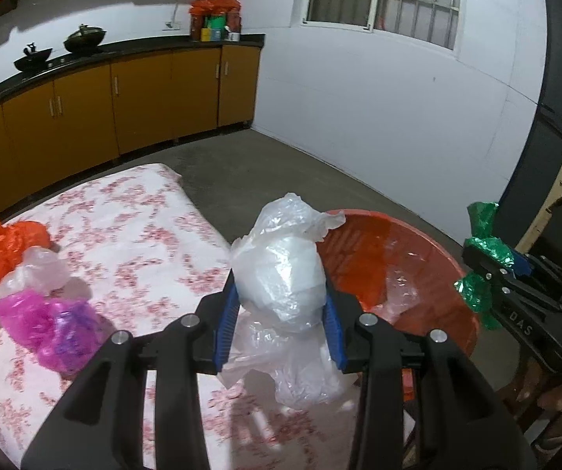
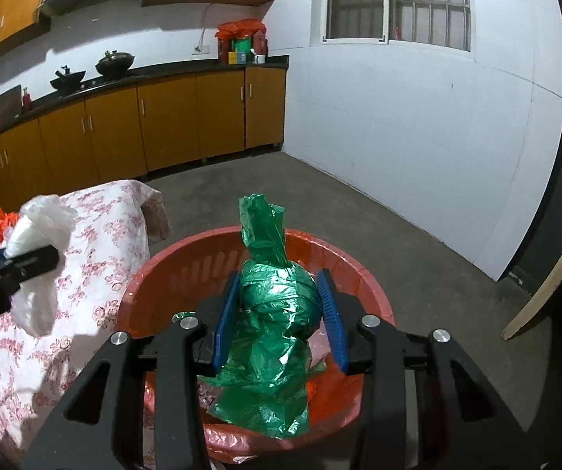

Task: Collect trash
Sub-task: 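Carry the white bag and green bag over the orange basket with both tools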

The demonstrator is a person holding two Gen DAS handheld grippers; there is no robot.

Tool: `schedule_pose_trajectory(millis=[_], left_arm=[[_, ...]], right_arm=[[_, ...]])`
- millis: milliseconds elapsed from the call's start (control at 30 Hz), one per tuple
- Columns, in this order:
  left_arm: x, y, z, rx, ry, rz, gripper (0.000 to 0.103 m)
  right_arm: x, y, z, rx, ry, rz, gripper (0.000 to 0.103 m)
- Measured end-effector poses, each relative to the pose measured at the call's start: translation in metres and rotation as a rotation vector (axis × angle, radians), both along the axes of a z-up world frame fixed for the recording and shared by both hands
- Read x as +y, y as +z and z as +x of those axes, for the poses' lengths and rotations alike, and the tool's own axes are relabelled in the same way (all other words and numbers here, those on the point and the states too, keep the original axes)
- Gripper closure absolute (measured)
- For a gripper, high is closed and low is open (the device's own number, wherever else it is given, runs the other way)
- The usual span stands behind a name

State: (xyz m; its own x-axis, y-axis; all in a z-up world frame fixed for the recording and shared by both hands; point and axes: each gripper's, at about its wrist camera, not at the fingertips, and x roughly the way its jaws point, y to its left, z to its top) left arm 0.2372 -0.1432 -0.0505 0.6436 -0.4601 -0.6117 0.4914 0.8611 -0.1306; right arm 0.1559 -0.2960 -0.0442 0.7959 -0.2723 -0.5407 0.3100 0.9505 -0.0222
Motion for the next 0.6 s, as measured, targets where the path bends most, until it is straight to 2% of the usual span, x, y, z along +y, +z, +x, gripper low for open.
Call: schedule_pose_trajectory(millis=[600], left_arm=[[-0.054,-0.008,0.011,0.008,-0.137,-0.006,0.064]], right_arm=[[-0.026,0.003,0.001,-0.045,-0.066,0.058,0.062]])
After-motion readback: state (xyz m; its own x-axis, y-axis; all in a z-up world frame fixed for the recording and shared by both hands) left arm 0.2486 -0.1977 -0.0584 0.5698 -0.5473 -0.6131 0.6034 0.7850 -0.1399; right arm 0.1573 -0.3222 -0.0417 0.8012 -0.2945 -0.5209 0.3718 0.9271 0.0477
